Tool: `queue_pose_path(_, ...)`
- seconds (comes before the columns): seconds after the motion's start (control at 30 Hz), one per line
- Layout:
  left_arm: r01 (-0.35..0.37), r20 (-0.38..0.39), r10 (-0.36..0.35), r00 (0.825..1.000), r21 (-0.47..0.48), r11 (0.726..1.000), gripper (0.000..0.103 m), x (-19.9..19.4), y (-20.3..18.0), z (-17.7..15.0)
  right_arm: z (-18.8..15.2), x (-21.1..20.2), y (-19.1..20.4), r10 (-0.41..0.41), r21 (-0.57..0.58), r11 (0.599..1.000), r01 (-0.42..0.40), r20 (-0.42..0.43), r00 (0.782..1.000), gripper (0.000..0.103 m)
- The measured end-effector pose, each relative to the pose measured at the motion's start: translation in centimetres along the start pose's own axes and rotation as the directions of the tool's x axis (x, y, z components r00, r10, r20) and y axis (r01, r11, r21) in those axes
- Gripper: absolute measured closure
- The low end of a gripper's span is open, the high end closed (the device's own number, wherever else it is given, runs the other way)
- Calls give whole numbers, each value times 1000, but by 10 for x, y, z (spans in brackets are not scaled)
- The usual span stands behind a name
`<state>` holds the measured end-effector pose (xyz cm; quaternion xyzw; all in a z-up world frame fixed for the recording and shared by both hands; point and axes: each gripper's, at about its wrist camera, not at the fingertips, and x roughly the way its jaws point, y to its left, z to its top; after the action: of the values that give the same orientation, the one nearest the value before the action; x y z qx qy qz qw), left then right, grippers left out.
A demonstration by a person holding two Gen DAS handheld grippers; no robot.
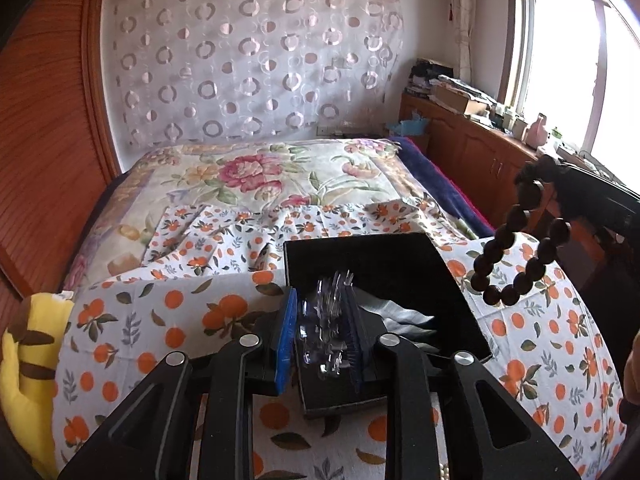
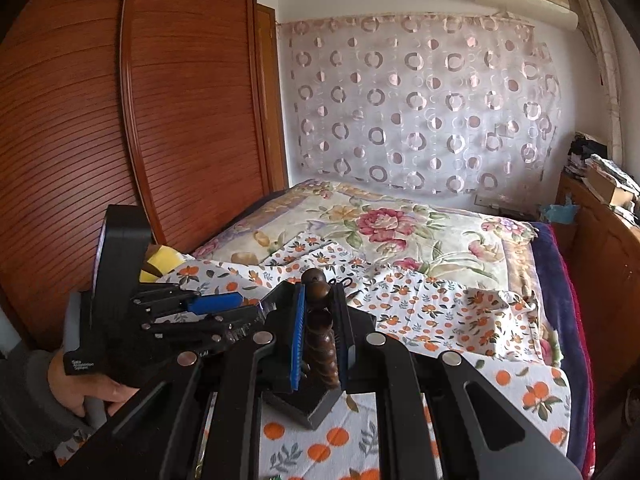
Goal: Organize jewelry
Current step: 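Lower the bead bracelet into the black box and open the right gripper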
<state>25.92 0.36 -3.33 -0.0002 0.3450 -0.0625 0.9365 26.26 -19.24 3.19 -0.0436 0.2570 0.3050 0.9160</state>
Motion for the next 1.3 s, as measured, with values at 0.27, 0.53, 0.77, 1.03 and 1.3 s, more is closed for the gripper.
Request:
queue_pose_path(0.27,-1,17,1,1000,14,1000,79,-15,7,-11,-3,25,5,15,6,1000,-15,-31,999,88)
queue_pose_path(0.53,5,25,-6,1000,27,1000,72,-59,13,-46,-28,48,16,-17,13,1000,19,-130,991,88)
queue_pose_path(0.77,11,21,-12,1000,24,1000,64,-87,15,-81,-53,38,28,-57,6,998,58,-153,987,82)
queue_pose_path(1.03,0,29,0,1000,27,1000,50,-116,15,-114,-87,3,51,-41,9,999,43,-160,986,78)
queue_pose_path(1.3,-14,41,13,999,22,1000,14,-137,18,-134,-124,-19,84,22,13,1000,-20,-185,983,50)
